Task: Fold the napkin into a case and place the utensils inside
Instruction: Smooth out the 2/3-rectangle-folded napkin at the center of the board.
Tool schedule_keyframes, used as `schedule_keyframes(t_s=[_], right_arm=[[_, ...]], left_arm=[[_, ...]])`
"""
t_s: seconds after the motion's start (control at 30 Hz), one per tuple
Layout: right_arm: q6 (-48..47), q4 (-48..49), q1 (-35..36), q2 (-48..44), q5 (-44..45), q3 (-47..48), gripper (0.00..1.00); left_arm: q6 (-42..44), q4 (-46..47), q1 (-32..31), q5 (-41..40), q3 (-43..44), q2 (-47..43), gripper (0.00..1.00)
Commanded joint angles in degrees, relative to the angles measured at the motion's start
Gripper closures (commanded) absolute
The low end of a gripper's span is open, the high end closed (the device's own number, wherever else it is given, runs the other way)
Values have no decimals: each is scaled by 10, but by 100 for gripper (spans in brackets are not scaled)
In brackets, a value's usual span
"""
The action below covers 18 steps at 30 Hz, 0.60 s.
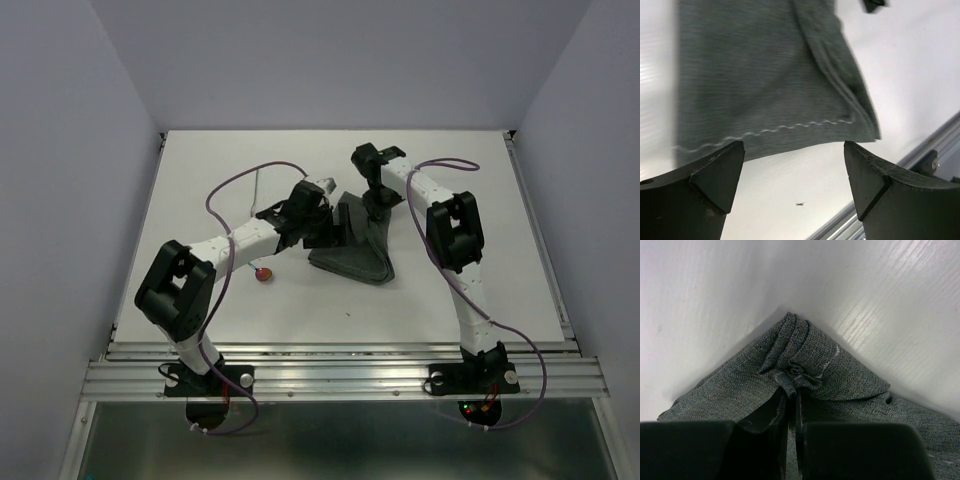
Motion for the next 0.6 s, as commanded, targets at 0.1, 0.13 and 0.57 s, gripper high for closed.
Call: schedule_keyframes(t_s=[0.1, 0.13, 0.57], right_arm=[[15, -117, -8, 59, 47, -57, 99], [14, -116, -8, 58, 48, -56, 99], [5, -117, -8, 44, 68, -61, 99]], left_arm=[[-15, 6, -90, 7, 89, 48, 8], [-22, 8, -97, 6, 105, 55, 8], [-73, 20, -147, -19, 170, 164, 9]])
